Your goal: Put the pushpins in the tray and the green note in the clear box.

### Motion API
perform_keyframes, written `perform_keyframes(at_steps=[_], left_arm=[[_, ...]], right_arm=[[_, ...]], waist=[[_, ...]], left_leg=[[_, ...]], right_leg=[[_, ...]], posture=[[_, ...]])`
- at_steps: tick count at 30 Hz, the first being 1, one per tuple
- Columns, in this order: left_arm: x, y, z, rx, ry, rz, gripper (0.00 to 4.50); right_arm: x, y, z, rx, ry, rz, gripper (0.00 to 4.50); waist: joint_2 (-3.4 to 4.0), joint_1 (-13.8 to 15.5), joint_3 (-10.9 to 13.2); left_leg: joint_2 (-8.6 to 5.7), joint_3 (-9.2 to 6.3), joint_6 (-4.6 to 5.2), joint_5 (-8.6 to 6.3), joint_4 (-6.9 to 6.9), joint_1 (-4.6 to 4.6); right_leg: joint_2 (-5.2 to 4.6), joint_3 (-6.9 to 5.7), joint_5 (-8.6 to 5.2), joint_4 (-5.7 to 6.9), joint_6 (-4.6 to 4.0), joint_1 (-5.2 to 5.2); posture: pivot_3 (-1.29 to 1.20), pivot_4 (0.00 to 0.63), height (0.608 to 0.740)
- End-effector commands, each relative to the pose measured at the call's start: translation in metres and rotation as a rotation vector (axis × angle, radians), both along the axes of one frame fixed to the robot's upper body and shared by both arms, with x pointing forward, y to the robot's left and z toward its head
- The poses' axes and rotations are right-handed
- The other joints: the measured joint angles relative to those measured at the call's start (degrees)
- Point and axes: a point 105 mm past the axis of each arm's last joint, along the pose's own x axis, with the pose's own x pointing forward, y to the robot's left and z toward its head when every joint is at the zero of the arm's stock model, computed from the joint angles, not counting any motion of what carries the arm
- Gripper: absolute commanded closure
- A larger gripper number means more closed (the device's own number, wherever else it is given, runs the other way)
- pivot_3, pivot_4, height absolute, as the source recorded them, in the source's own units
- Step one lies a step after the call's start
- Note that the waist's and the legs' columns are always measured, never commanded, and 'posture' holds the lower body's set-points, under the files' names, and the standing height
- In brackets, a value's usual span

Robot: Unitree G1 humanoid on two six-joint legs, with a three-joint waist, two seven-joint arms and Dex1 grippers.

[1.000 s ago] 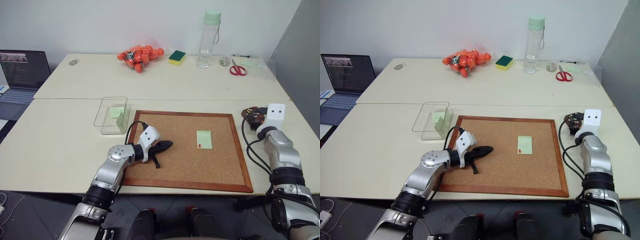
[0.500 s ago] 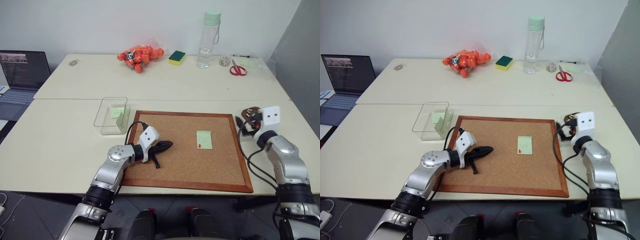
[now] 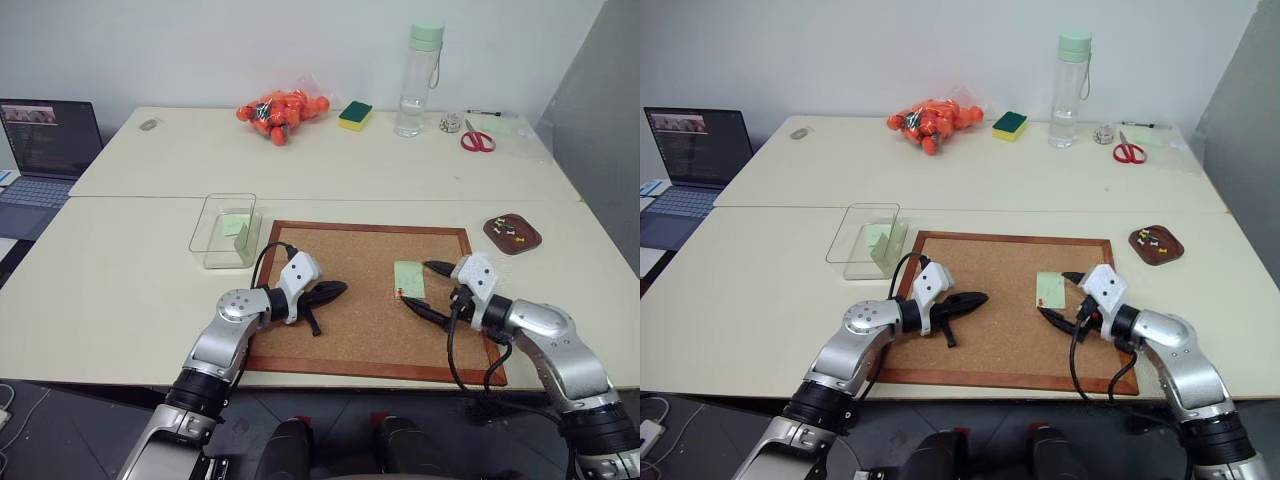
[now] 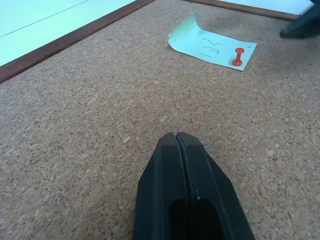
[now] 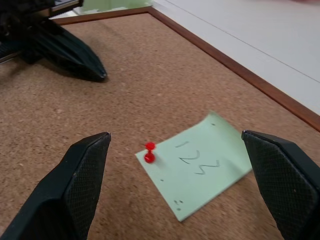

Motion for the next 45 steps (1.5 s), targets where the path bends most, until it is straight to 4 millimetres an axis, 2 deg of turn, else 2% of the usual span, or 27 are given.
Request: perform_keyframes(at_steps=[1,7,8,14,15,28,35,40,45], left_arm=[[-0.005,0.005,-0.026,0.061,0.086,0.017,4.50],[-0.005,0.006,-0.027,0.061,0.087,0.025,4.50],[-0.006,0.006,-0.027,0.060,0.087,0.026,4.50],[-0.005,0.007,-0.026,0.060,0.086,0.033,4.50],[-0.005,0.007,-0.026,0.060,0.085,0.033,4.50],[-0.004,0.007,-0.026,0.061,0.082,0.034,4.50],[-0.004,0.007,-0.026,0.061,0.080,0.033,4.50],[-0.005,0.009,-0.028,0.064,0.083,0.034,4.50],[-0.005,0.008,-0.028,0.063,0.082,0.031,4.50]], right_arm=[[0.004,0.008,0.006,0.009,-0.039,0.032,0.04],[0.003,0.013,-0.004,0.002,-0.018,0.052,0.04],[0.004,0.013,-0.005,0.006,-0.013,0.050,0.41],[0.005,0.016,-0.004,0.046,0.003,0.057,1.49],[0.005,0.017,-0.004,0.049,0.005,0.058,1.82],[0.010,0.013,-0.007,0.062,0.030,0.032,4.46],[0.013,0.012,0.000,0.063,-0.008,0.008,4.46],[0.012,0.013,0.023,0.118,-0.033,0.017,4.46],[0.006,0.018,0.033,0.137,-0.031,0.041,4.46]], waist=[[0.00,0.05,0.00],[0.00,0.06,0.00],[0.00,0.06,0.00],[0.00,0.05,0.00],[0.00,0.04,0.00],[0.00,0.05,0.00],[0.00,0.04,0.00],[0.00,0.04,0.00],[0.00,0.01,0.00]], left_leg=[[0.00,-0.01,0.00,0.00,0.00,-0.01],[0.00,-0.02,0.00,0.00,0.00,0.00],[0.00,-0.02,0.00,0.00,0.00,0.00],[0.00,-0.01,-0.01,0.00,0.00,0.00],[0.00,-0.01,-0.01,0.00,0.00,0.00],[0.00,-0.02,-0.01,-0.01,0.00,0.00],[0.00,-0.02,-0.01,-0.01,0.01,0.00],[0.00,-0.02,-0.01,-0.01,0.01,0.00],[0.01,-0.02,-0.01,-0.01,0.01,-0.01]], right_leg=[[0.00,0.00,0.00,0.00,0.00,0.00],[-0.02,-0.02,0.03,0.00,0.05,0.01],[-0.02,-0.02,0.03,0.00,0.05,0.01],[-0.02,0.00,0.03,0.01,0.06,0.01],[-0.02,-0.01,0.03,0.00,0.06,0.01],[-0.02,-0.01,0.04,0.01,0.06,0.01],[-0.02,-0.01,0.04,0.01,0.07,0.01],[-0.02,-0.01,0.04,0.01,0.07,0.01],[-0.02,0.00,0.04,0.02,0.08,0.00]], posture=[[0.00,0.150,0.740],[0.00,0.150,0.740],[0.00,0.150,0.740],[0.00,0.150,0.740],[0.00,0.150,0.740],[0.00,0.150,0.740],[0.00,0.150,0.740],[0.00,0.150,0.740],[0.00,0.150,0.740]])
